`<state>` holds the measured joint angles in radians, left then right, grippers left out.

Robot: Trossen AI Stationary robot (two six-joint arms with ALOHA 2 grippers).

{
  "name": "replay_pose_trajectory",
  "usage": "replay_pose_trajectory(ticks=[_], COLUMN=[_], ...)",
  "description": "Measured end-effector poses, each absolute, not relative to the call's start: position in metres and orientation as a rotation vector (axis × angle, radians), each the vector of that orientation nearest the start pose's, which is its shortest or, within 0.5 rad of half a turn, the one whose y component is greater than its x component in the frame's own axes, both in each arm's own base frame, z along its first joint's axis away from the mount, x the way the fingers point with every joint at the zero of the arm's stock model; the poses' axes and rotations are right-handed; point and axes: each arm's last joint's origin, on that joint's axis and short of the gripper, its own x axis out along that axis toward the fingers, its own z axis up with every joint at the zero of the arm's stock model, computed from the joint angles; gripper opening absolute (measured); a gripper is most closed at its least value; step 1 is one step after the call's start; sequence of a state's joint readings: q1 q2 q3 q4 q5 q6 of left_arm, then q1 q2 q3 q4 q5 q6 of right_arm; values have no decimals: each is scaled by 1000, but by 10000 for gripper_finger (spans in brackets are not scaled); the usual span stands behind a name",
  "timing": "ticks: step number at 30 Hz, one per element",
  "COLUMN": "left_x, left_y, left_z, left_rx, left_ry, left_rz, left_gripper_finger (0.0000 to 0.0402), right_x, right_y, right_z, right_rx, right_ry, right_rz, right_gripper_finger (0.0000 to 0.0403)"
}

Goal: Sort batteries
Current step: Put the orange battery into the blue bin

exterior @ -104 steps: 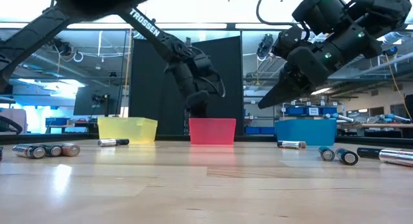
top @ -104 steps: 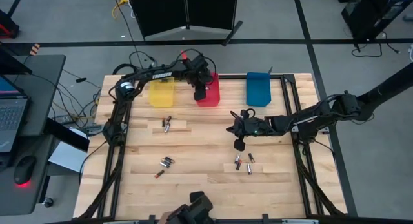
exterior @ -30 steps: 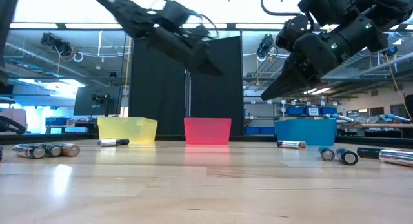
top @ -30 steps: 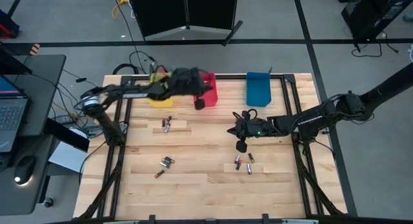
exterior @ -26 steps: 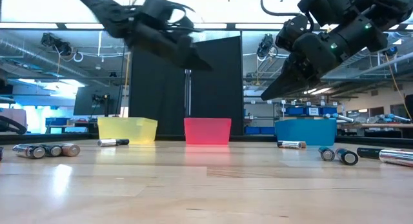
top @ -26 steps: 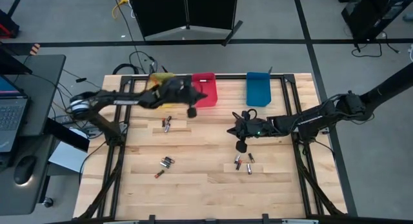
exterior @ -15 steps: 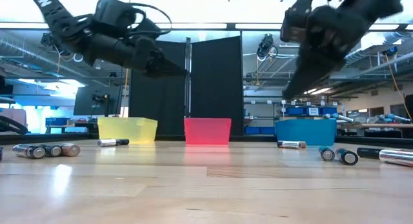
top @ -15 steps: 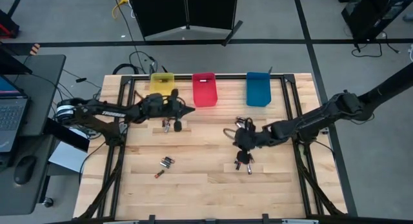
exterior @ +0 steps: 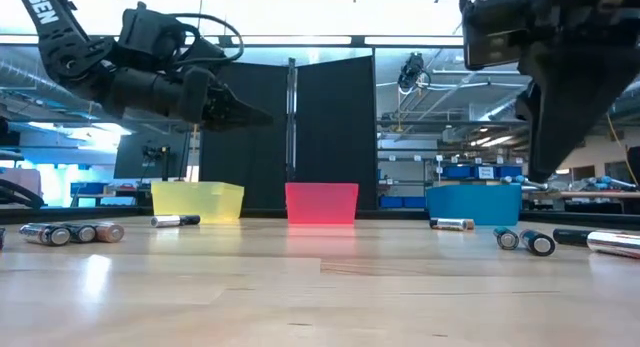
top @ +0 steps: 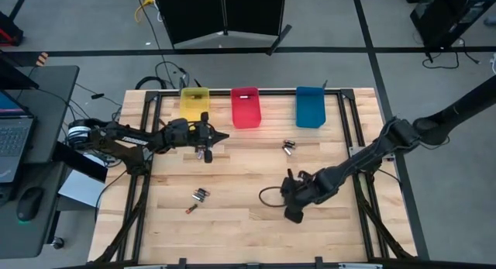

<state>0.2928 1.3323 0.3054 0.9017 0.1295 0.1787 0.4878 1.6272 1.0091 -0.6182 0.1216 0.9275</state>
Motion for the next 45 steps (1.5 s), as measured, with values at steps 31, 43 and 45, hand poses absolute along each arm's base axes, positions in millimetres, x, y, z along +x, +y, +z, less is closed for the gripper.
replay_pose_trajectory(ticks=[31, 43, 45], left_x=[224, 224, 224], left_y=[59, 59, 59], left_z=[169, 169, 169], left_rx=[155, 152, 152], left_ry=[142, 141, 141], left_rz=[128, 128, 128], left_gripper_finger=[6, 6, 6], right_x=[290, 285, 286], right_y=[132, 128, 127], right_z=[151, 141, 141], right_rx=[344, 314, 313], right_ry=[1355, 1349, 1347], right_rz=[-339, -342, -345], right_gripper_finger=[378, 372, 371])
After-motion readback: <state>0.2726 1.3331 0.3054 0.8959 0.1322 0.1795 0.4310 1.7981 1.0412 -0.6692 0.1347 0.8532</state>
